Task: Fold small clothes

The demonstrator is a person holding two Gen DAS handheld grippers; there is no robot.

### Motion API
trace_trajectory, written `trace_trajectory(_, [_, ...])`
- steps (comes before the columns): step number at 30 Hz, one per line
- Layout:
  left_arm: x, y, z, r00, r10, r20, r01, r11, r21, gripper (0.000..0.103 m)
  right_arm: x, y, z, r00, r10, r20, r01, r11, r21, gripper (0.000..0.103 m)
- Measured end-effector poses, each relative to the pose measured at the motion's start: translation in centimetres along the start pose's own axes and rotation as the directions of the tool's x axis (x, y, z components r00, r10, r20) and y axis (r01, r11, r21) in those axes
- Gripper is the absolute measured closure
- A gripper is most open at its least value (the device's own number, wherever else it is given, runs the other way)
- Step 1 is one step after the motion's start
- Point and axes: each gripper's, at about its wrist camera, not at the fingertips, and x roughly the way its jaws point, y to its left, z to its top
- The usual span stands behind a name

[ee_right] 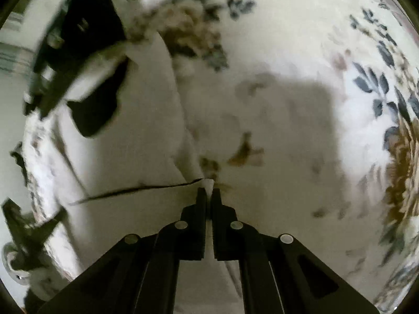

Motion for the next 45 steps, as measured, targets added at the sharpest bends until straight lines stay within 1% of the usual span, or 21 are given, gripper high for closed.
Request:
trace_trajectory(2, [-1.0,0.3,1.3,1.000,0.020,0.005,-0.020,1.000,0.001,0.095,0.3,0.0,1.0,0.998,0.003,-0.062,-0.001,1.000,0.022,0.088])
trace_trajectory(3, [-1.6,0.1,2.2,0.999,0.031,0.026,-0.031,0.999,0.015,0.088,-0.1,0.2,1.5,0.999,0.010,-0.051,-0.009,1.000,0.024,0.077])
trace_trajectory(4, [-2.1,-0.2,3.1,0.999,0.016,0.047,-0.017,0.999,0.035,0.074,-0.9,0.8,2.4,1.000,0.015,-0.018,-0.014,1.000,0.017,0.069])
trace_trajectory(5, [-2.4,-0.7,4.4,0.998,0.000,0.070,-0.004,0.998,0.059,0.064,-1.3,1.3,3.2,1.000,0.012,0.004,-0.012,1.000,0.001,0.055])
trace_trajectory(6, [-2.5,-1.4,5.9,0.995,0.001,0.095,-0.009,0.996,0.086,0.046,-1.6,2.4,4.5,1.000,0.014,0.028,-0.013,0.999,-0.030,0.051])
trace_trajectory(7, [-2.3,-2.3,7.1,0.993,-0.005,0.117,-0.009,0.993,0.118,0.041,-1.6,3.2,5.5,0.999,0.013,0.040,-0.011,0.999,-0.053,0.051])
trace_trajectory(10, [-0.6,-6.0,11.1,0.987,0.002,0.158,-0.044,0.963,0.266,0.041,-0.9,7.1,10.0,0.994,-0.032,0.105,0.050,0.984,-0.172,0.051])
trace_trajectory(15, [4.1,-10.8,14.3,0.982,0.077,0.173,-0.153,0.860,0.488,0.041,2.3,12.7,15.9,0.975,-0.156,0.157,0.203,0.912,-0.357,0.051])
trace_trajectory(17, [5.7,-11.6,14.9,0.984,0.094,0.148,-0.158,0.839,0.521,0.043,4.7,14.1,17.3,0.973,-0.205,0.108,0.231,0.882,-0.411,0.051])
trace_trajectory(18, [6.0,-11.9,14.9,0.985,0.087,0.148,-0.153,0.828,0.539,0.058,5.4,14.5,17.5,0.974,-0.210,0.081,0.225,0.879,-0.421,0.054])
trace_trajectory(19, [6.1,-12.2,14.7,0.984,0.075,0.163,-0.154,0.816,0.557,0.090,5.9,14.7,17.7,0.975,-0.215,0.056,0.218,0.880,-0.422,0.060])
trace_trajectory(20, [6.1,-12.4,14.5,0.984,0.076,0.161,-0.154,0.811,0.564,0.100,6.0,14.9,17.8,0.977,-0.206,0.054,0.210,0.888,-0.409,0.086])
trace_trajectory(21, [5.9,-12.5,14.3,0.984,0.069,0.163,-0.151,0.811,0.566,0.100,5.8,15.0,17.6,0.980,-0.191,0.062,0.200,0.894,-0.401,0.097])
trace_trajectory(22, [5.1,-12.5,13.9,0.979,0.062,0.192,-0.162,0.810,0.564,0.100,5.4,15.0,17.4,0.982,-0.176,0.076,0.191,0.902,-0.387,0.097])
trace_trajectory(24, [3.5,-12.3,13.2,0.977,0.031,0.210,-0.145,0.821,0.552,0.100,3.6,14.9,16.5,0.983,-0.132,0.125,0.169,0.916,-0.364,0.097])
trace_trajectory(28, [-1.9,-11.2,10.5,0.959,-0.020,0.283,-0.128,0.860,0.493,0.100,-0.2,14.3,13.8,0.981,-0.062,0.184,0.122,0.935,-0.334,0.097])
trace_trajectory(33, [-7.9,-10.7,4.9,0.935,-0.038,0.353,-0.127,0.893,0.432,0.100,-6.4,11.8,7.1,0.970,0.017,0.241,0.059,0.950,-0.306,0.097])
trace_trajectory(36, [-9.7,-11.0,1.0,0.931,-0.035,0.364,-0.121,0.910,0.396,0.100,-8.6,9.7,1.8,0.969,0.050,0.243,0.022,0.958,-0.286,0.097])
trace_trajectory(39, [-10.0,-10.2,-3.2,0.940,-0.019,0.342,-0.112,0.927,0.358,0.100,-9.6,7.7,-3.8,0.975,0.056,0.216,0.003,0.964,-0.267,0.097])
trace_trajectory(41, [-9.7,-9.3,-6.6,0.951,0.000,0.309,-0.109,0.936,0.336,0.100,-8.5,5.8,-7.3,0.984,0.058,0.167,-0.016,0.971,-0.240,0.097])
trace_trajectory(45, [-7.2,-6.3,-10.3,0.977,0.033,0.209,-0.088,0.961,0.261,0.100,-5.7,3.1,-12.3,0.996,0.037,0.079,-0.018,0.973,-0.229,0.097])
